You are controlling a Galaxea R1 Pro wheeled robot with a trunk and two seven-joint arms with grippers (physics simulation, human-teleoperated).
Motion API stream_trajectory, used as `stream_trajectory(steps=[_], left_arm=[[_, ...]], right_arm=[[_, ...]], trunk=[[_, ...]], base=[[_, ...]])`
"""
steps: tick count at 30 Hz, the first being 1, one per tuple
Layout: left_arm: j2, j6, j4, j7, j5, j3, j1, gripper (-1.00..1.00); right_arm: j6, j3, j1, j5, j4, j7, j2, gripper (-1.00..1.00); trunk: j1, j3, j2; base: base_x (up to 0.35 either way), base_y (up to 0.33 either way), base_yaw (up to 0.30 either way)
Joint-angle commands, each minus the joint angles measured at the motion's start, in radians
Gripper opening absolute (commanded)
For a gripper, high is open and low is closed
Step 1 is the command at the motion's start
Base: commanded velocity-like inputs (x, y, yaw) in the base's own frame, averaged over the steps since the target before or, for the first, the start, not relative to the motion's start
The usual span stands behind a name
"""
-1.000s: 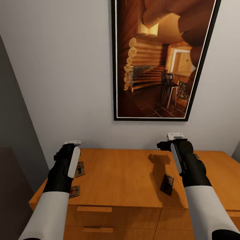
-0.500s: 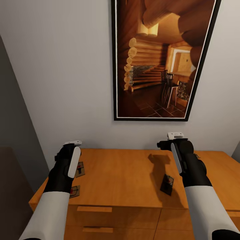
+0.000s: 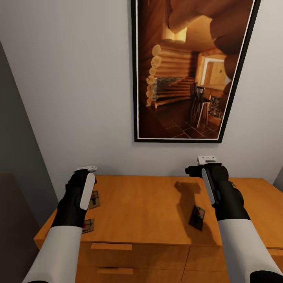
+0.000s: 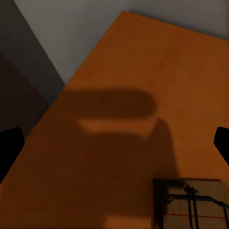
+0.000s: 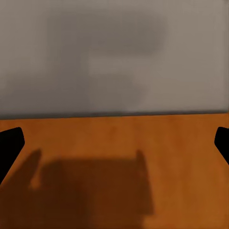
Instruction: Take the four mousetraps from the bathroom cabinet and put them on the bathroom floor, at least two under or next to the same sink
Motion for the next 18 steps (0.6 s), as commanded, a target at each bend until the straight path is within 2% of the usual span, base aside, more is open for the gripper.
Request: stream_trajectory(steps=[1,18], left_arm=[[-0.001,0.002,-0.001,0.009,0.010,0.001,-0.001,1.00],[-0.001,0.001,-0.001,0.009,0.011,0.001,-0.001,1.00]], right_arm=[[0.005,0.000,-0.001,0.007,-0.001,0.004,0.000,1.00],[0.005,-0.001,-0.001,0.007,-0.001,0.003,0.000,1.00]], trunk=[[0.000,-0.001,-0.001],[0.000,-0.001,-0.001]], base=[[0.000,0.000,0.000],[-0.059,-0.034,0.000]])
